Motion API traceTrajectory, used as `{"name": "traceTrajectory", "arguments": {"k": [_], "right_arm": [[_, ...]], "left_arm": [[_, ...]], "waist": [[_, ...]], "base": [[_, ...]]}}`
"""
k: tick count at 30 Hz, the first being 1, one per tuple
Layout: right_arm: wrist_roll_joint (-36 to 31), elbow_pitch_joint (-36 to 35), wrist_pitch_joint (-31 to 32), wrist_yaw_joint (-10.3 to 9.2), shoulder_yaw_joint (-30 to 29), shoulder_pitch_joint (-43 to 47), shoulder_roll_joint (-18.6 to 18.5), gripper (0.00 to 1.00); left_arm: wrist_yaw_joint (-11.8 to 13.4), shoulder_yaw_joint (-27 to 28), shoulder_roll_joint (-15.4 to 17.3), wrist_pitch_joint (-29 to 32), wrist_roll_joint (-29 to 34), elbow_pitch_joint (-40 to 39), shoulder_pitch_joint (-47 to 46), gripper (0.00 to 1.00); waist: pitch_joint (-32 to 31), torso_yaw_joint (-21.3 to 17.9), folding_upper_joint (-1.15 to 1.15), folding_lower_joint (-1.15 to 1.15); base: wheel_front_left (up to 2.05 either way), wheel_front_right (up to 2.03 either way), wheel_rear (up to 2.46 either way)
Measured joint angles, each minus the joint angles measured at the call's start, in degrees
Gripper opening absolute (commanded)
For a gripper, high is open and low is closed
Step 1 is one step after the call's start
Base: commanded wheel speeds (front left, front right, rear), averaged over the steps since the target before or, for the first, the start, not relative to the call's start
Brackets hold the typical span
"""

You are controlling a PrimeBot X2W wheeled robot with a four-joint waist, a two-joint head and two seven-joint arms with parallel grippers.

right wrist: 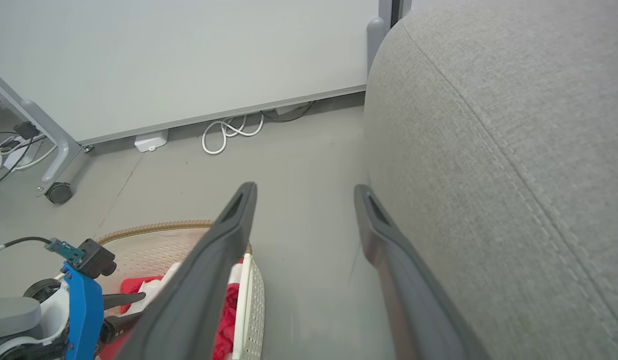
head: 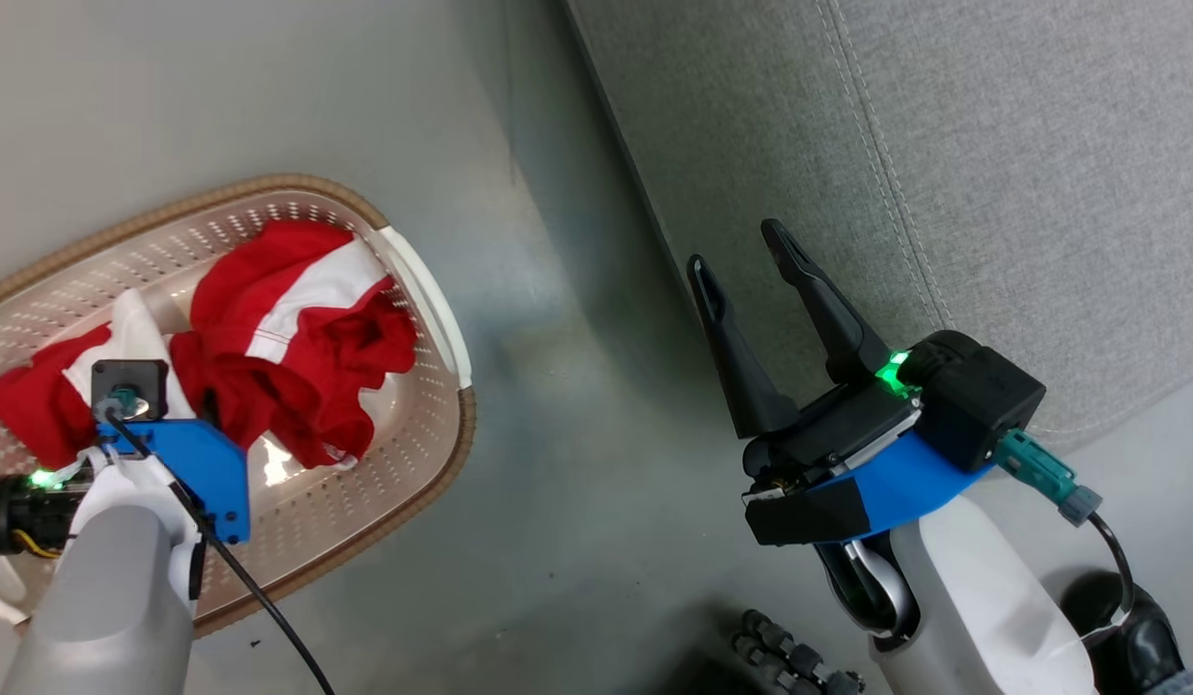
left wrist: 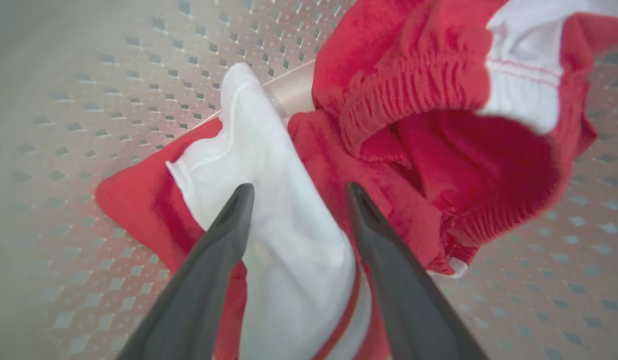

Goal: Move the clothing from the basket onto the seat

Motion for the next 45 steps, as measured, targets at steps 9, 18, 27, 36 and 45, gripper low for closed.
{"name": "traceTrajectory", "arguments": {"k": [9,18,27,36,45], "right_arm": [[1.4,-0.9,0.0,0.0,1.2,-0.3,0.0,1.0],[2.3,-1.1,0.0,0.0,2.1,-0.4,0.0,1.0],[2.2,-1.1,0.0,0.0,1.8,-0.4,0.0,1.0],[1.2,-0.8,0.0,0.0,1.3,-0.7,0.0,1.0],[-2.4,1.0,0.0,0.0,-0.2,-0.7,0.0,1.0]], "left_arm": [[1.8,0.3,1.2,3.3,-0.7,1.1,-0.9,1.0],[3.1,0.1,1.7,4.9,-1.2,0.8,-1.1,0.3],[2.8,-1.4,1.3,5.3,-1.2,-0.5,-1.1,0.0],[2.8,-2.4,0.3,5.8,-1.7,-1.0,-1.1,0.0],[1.8,-5.0,-3.4,4.7,-1.8,0.4,-0.3,0.0]], "waist": [[2.8,-1.9,0.0,0.0],[3.7,-2.5,0.0,0.0],[3.2,-2.4,0.0,0.0],[1.9,-1.2,0.0,-0.01],[-3.1,1.2,0.0,-0.01]], "base": [[0.0,0.0,0.0],[0.0,0.0,0.0],[0.0,0.0,0.0],[0.0,0.0,0.0],[0.0,0.0,0.0]]}}
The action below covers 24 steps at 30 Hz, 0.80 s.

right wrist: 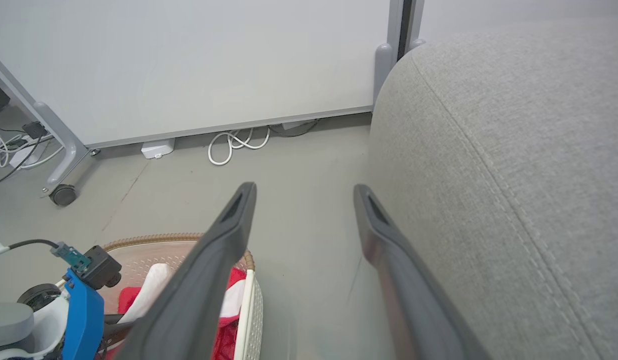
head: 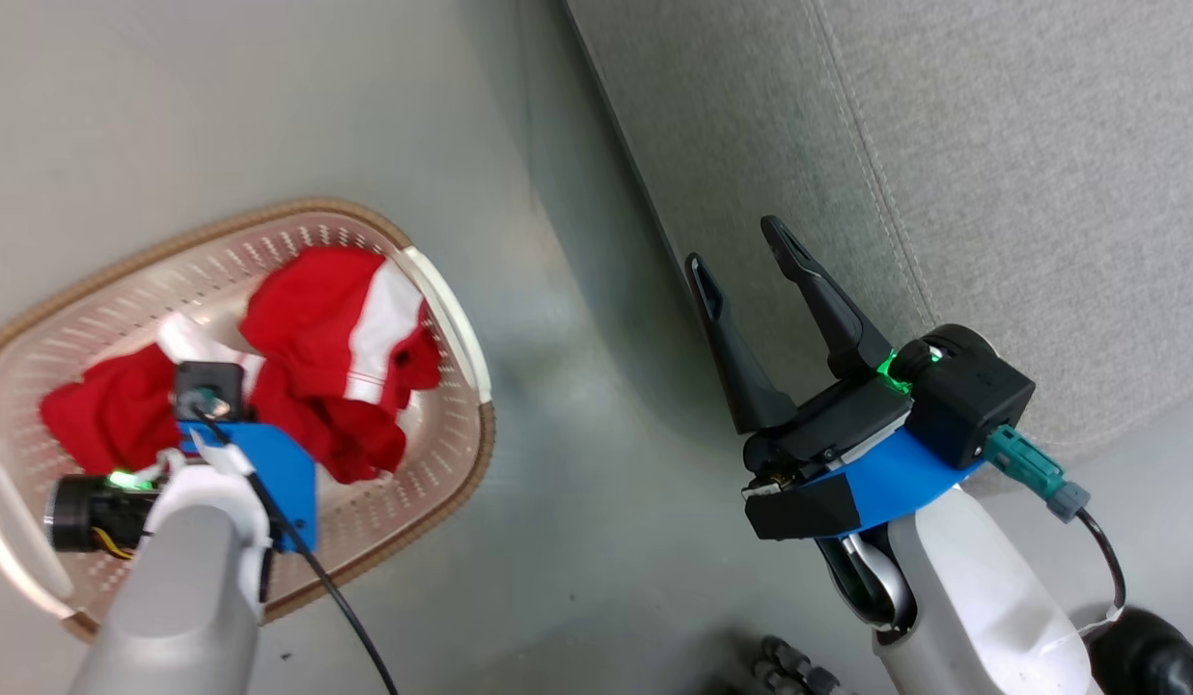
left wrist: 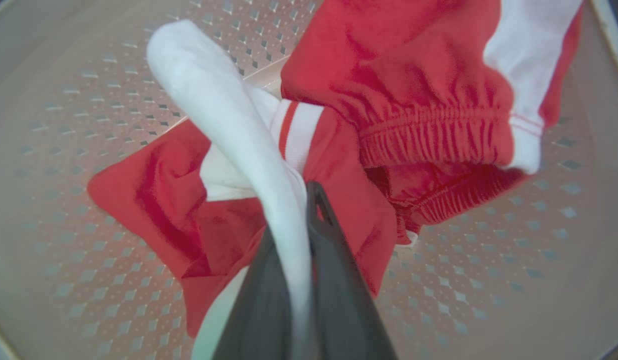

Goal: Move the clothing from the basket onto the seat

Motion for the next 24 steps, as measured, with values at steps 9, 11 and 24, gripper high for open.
{"name": "traceTrajectory", "arguments": {"k": [9,11,24], "right_arm": [[-3.8,2.5,0.0,0.0,-1.6,1.9,0.0,1.0],[-4.3,3.3,0.0,0.0,-2.1,3.2,0.0,1.0],[-7.1,6.8,0.0,0.0,-2.5,9.6,0.0,1.0]], "left_arm": [[-1.8,-2.3,-4.5,-3.3,-0.4,3.2,1.4,0.0],[-2.6,-2.7,-5.5,-4.6,-0.6,4.0,1.9,0.0],[-7.5,-5.4,-9.4,-12.9,-4.2,5.7,3.3,0.0]], "waist": [[-9.1,4.0,0.0,0.0],[-11.7,5.1,0.0,-0.01],[-27.8,12.2,0.01,-0.02]], "base": [[0.0,0.0,0.0],[0.0,0.0,0.0],[0.0,0.0,0.0]]}}
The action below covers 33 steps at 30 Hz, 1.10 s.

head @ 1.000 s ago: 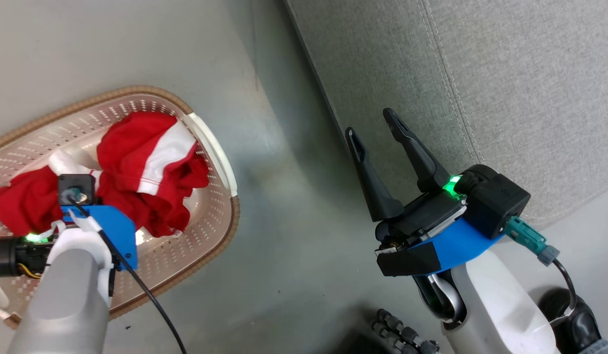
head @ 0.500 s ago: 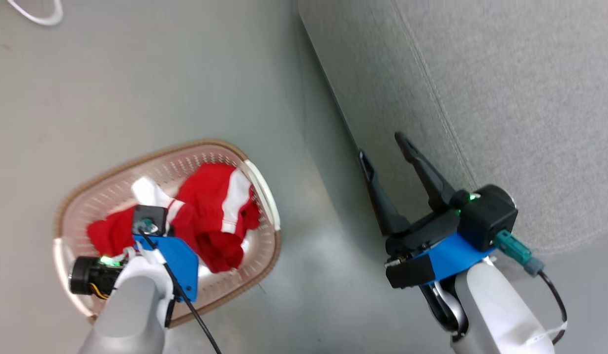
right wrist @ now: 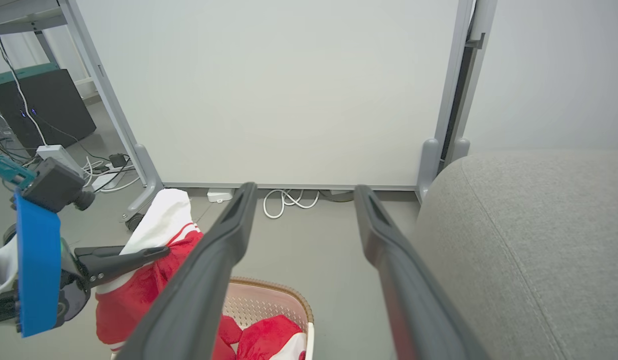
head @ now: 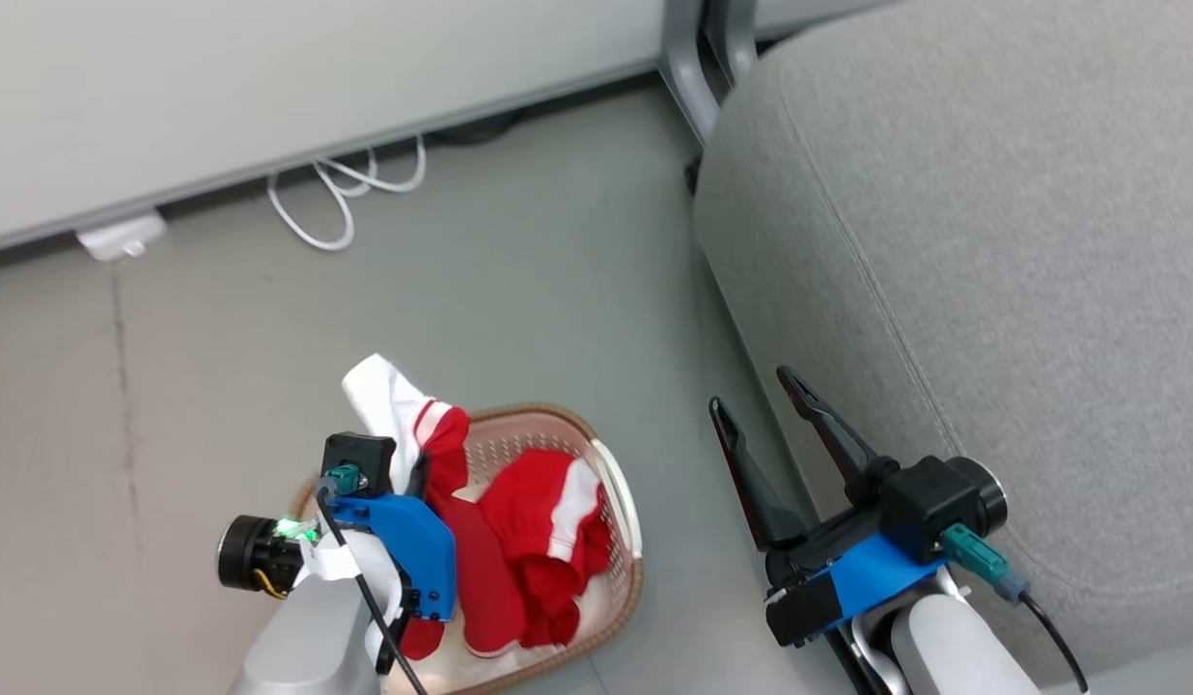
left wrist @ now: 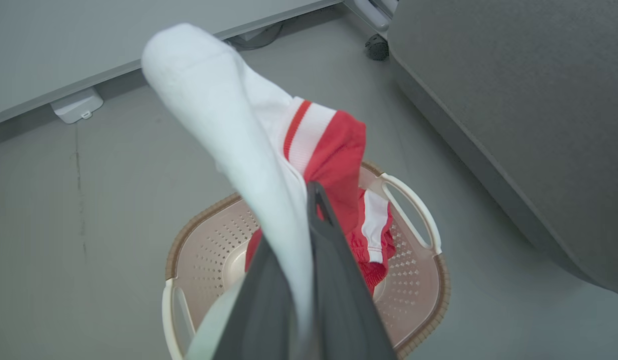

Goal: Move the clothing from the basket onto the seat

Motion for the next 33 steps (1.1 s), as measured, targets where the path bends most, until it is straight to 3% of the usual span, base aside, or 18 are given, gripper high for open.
{"name": "traceTrajectory", "arguments": {"k": [6,14,21,33], "right_arm": [[-0.4,1.1,0.4,0.0,-0.1,2.1,0.0,1.0],[-0.6,0.6,2.0,0.0,0.0,5.5,0.0,1.0],[-1.3,-0.9,3.8,0.0,0.0,7.8,0.0,1.0],[-1.5,-2.1,5.4,0.0,1.1,8.7,0.0,1.0]], "left_arm": [[-1.8,-3.7,-0.3,-1.7,-4.4,-2.7,-0.1,0.0],[-2.1,-15.3,-0.4,0.4,-16.1,-14.2,-0.1,0.0],[-2.1,-21.8,-0.4,2.1,-21.8,-20.9,-4.2,0.0],[1.3,-31.4,-0.4,4.4,-29.3,-26.7,-13.4,0.0]], "waist": [[-5.6,2.8,0.0,0.0],[-11.9,5.9,0.0,0.0],[-15.1,8.5,0.0,0.01],[-17.2,9.5,0.0,0.01]], "base": [[0.0,0.0,0.0],[0.0,0.0,0.0],[0.0,0.0,0.0],[0.0,0.0,0.0]]}}
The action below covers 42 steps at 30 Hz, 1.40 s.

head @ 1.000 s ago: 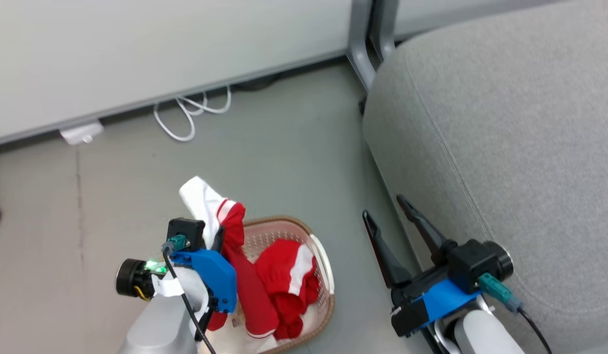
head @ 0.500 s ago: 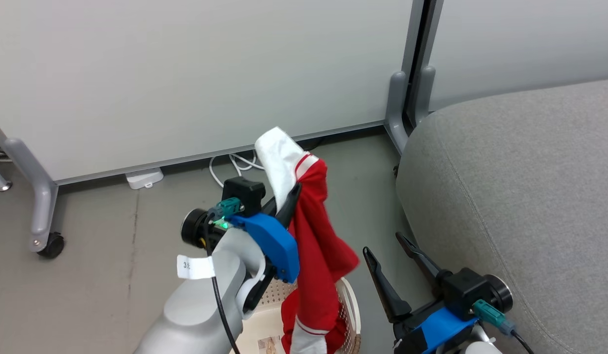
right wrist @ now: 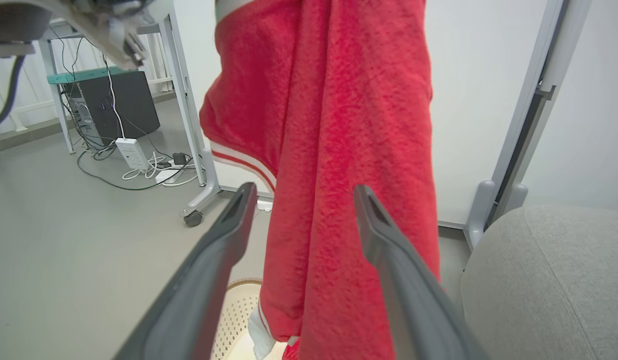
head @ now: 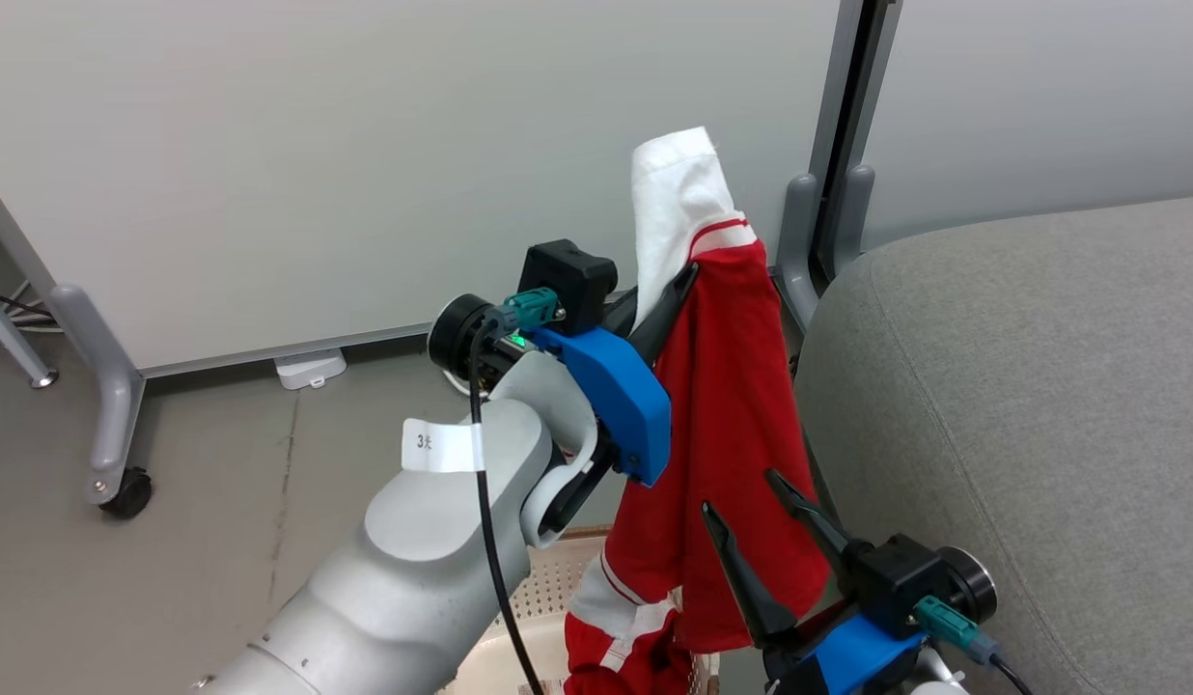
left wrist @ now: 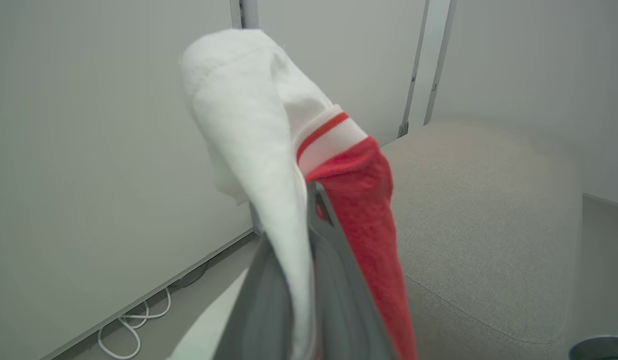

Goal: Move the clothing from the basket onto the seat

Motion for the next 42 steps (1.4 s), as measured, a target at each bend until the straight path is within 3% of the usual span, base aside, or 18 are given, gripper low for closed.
{"name": "traceTrajectory", "arguments": {"k": [7,23,42], "right_arm": [[0.1,-0.2,0.2,0.0,0.2,0.1,0.0,1.0],[0.4,0.4,0.8,0.0,-0.2,-0.2,0.0,1.0],[7.3,16.5,1.4,0.0,6.2,-14.8,0.0,1.0]], "left_arm": [[1.6,-3.8,0.0,0.0,-3.3,-0.2,-2.0,0.0],[2.5,-8.8,0.0,-1.8,-8.5,2.7,-3.8,0.0],[3.5,-13.9,0.0,-3.0,-13.2,3.2,-6.0,0.0]], "waist": [[-0.1,-0.4,0.0,0.01],[0.4,-0.5,0.0,0.01],[1.1,0.9,0.0,0.01]], "base": [[0.0,0.0,0.0],[0.0,0.0,0.0],[0.0,0.0,0.0]]}}
